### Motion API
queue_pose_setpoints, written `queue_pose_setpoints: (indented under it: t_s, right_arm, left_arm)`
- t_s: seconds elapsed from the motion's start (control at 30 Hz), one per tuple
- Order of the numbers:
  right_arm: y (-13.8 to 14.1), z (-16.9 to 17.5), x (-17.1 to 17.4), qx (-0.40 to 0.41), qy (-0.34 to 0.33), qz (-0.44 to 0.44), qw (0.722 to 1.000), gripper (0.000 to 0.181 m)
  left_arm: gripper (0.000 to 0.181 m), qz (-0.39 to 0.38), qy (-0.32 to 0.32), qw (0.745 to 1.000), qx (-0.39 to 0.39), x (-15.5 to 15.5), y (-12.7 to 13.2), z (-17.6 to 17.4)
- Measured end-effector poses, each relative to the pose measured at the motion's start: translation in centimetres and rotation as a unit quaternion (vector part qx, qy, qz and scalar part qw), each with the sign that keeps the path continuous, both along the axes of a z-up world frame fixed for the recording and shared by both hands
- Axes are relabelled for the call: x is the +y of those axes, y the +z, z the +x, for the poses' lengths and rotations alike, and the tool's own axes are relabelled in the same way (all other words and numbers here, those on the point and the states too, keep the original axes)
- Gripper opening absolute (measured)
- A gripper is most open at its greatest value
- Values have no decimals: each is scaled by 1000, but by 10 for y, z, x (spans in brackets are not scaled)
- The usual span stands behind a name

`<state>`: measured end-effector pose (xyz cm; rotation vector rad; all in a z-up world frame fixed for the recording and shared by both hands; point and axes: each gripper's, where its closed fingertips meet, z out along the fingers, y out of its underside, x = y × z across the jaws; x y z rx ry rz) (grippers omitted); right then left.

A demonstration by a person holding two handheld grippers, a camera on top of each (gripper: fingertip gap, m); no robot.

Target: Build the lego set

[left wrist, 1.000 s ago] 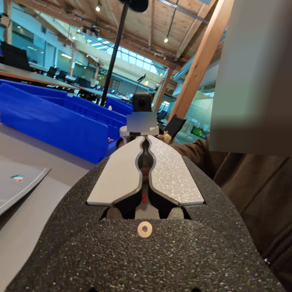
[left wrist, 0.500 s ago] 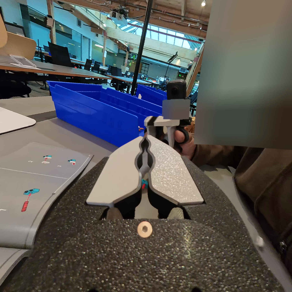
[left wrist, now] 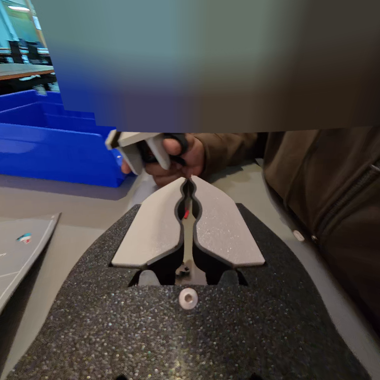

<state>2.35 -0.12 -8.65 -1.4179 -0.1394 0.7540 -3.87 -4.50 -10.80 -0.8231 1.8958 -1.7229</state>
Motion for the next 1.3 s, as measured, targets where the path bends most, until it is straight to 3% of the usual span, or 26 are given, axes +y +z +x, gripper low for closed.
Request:
queue_pose_setpoints:
  t_s: [0.17, 0.33, 0.5, 0.93, 1.17, 1.23, 1.3]
  right_arm:
    - [-1, -1, -4, -10, 4, 0, 1000, 8]
    - [-3, -4, -4, -19, 7, -2, 1000, 8]
    - [-5, -10, -4, -42, 10, -3, 999, 8]
    - [-9, -16, -3, -75, 1, -6, 997, 8]
    - [-9, -16, -4, -78, -2, -5, 997, 7]
    - [-8, -17, -4, -78, 0, -3, 997, 7]
    - [-8, -18, -5, -80, 3, -1, 997, 8]
  left_arm:
    - [9, 68, -90, 993, 28, -45, -21, -38]
    - [14, 60, -122, 984, 117, -89, -47, -73]
    - [16, 114, -103, 973, 169, -115, -68, -98]
    - [11, 264, -19, 944, 196, -122, -105, -106]
    - [8, 247, 1, 948, 202, -120, -103, -102]
    - [8, 189, 9, 962, 198, -117, -90, -95]
    - [7, 80, 16, 979, 188, -110, -65, -84]
